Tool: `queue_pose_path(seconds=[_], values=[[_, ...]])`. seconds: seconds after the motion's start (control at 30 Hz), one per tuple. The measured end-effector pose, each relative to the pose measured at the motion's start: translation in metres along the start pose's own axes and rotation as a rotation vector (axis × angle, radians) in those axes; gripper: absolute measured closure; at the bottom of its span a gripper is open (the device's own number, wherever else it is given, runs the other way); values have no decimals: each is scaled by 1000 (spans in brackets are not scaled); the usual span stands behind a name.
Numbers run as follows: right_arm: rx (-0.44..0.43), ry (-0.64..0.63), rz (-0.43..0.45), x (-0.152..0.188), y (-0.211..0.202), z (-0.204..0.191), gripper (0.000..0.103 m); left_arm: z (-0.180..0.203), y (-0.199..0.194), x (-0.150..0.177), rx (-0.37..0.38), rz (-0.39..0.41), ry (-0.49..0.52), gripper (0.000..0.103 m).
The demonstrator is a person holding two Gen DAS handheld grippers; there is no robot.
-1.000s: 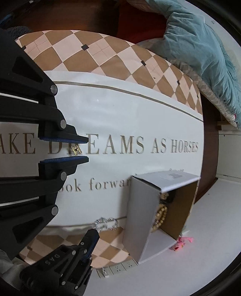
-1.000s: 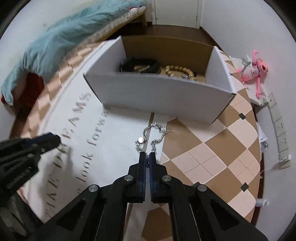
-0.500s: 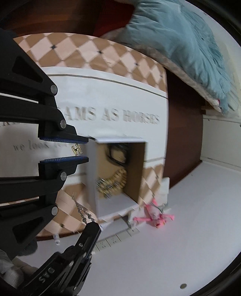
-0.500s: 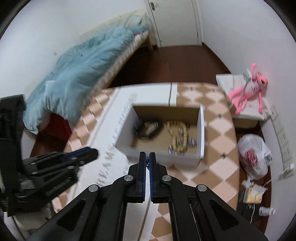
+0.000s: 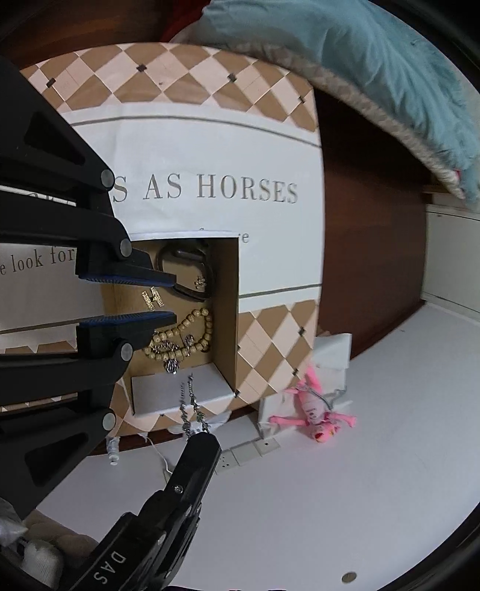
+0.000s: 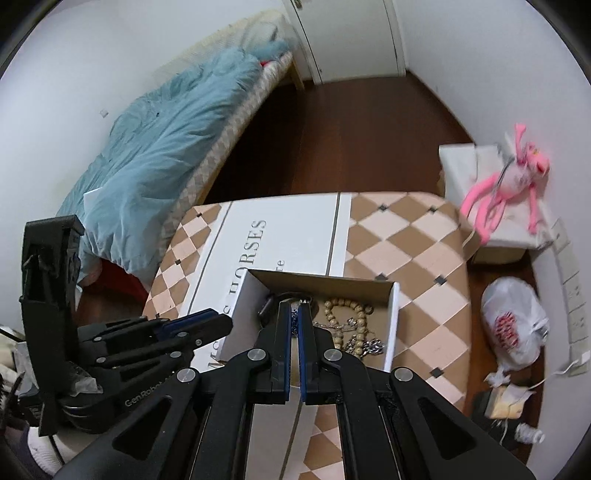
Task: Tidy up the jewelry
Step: 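Carry the necklace into the box with the right gripper while the left gripper drops the charm in, then open both grippers and lift them up away from the box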
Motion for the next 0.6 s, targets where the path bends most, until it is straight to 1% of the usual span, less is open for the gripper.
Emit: queue_pose_path(seconds=[0.1,0.2,0.23,0.27,0.3,0.33,0.37,0.4,0.43,0.53,0.6], values=[[-30,19,-46,-3,17,4,100,-4,12,-5,-17,-51,-20,91],[-49,30,-92,-7,34,6,100,-9,19,-9,-29,-85,-55,91],[-46,27,-106,-8,39,6,100,-11,20,-10,-35,-91,-67,90],[-49,31,-127,-9,45,7,100,-14,21,-10,-46,-91,-77,86],[-53,39,-139,-10,50,9,100,-16,20,-10,-56,-87,-86,82],[-53,38,-153,-10,55,9,99,-18,19,-11,-62,-83,-93,63],[-55,40,-173,-11,59,10,99,-21,19,-11,-75,-78,-104,36],[-62,48,-194,-11,65,11,99,-24,17,-11,-89,-71,-114,26],[-65,48,-209,-11,68,12,99,-26,16,-11,-93,-61,-122,22],[-56,55,-246,-11,76,15,99,-32,15,-14,-113,-59,-143,22],[-46,62,-254,-12,77,18,98,-35,14,-16,-133,-58,-151,19]])
Point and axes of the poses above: each gripper's, at about its wrist camera, not at the fingertips, and y roughly the way its jaws point, z to its right, x to its underside, the point moved 3 cm from there along y, roughly the way its jaws point, and after that the axes turned 9 degrees about -z, right-handed, at the moved point
